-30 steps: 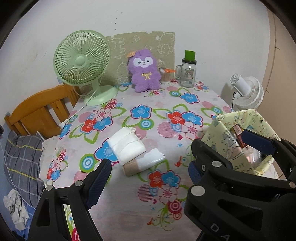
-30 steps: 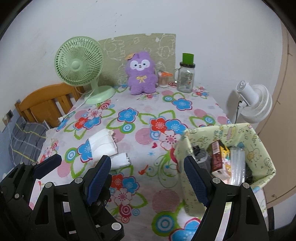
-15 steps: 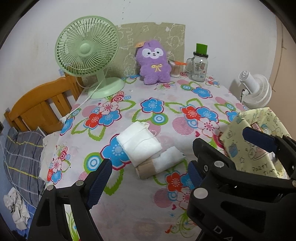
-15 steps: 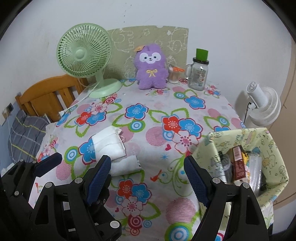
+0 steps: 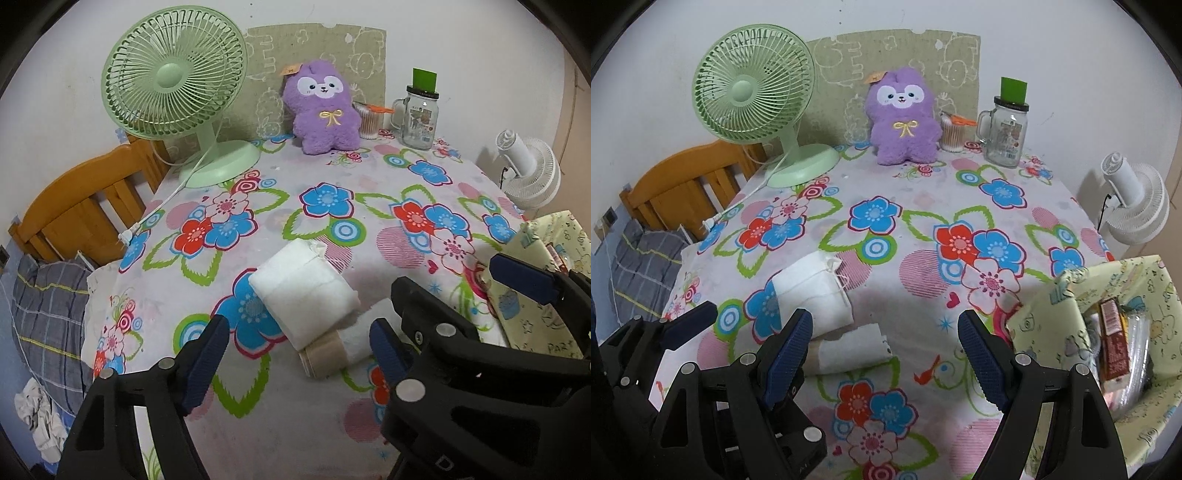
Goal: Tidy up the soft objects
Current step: 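Move both tools toward the white cloth packs on the tablecloth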
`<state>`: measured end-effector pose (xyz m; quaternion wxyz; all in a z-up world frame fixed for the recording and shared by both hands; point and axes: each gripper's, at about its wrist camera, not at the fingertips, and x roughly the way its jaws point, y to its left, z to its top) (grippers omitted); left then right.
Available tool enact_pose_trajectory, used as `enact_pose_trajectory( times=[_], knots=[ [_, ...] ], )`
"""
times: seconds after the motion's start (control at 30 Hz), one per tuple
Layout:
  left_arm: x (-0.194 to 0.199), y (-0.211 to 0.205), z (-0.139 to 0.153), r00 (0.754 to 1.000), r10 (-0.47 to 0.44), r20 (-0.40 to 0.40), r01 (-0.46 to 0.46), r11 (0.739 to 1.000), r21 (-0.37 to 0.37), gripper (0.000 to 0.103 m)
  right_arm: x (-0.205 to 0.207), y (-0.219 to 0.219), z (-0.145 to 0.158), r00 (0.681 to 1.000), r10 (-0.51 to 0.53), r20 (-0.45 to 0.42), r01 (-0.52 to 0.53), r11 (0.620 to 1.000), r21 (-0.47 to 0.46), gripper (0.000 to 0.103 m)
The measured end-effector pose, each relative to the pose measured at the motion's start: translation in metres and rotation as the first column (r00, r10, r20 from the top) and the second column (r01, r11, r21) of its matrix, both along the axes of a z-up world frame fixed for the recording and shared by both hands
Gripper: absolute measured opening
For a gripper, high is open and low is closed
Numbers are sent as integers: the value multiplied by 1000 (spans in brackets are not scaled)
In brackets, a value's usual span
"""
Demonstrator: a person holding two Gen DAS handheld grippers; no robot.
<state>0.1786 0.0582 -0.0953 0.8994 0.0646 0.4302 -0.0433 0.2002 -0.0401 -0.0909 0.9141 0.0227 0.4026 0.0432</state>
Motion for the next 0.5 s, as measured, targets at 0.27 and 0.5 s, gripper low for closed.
enact_pose_trajectory(
  times=[0.27,0.5],
  knots=[
    [26,4,-17,999,-25,-38,24,999,-27,71,23,2,-16,999,-10,-39,11,1000,12,84],
    [43,8,-29,998,-30,-59,28,999,-47,71,42,3,-27,998,-10,-63,10,1000,13,84]
  ],
)
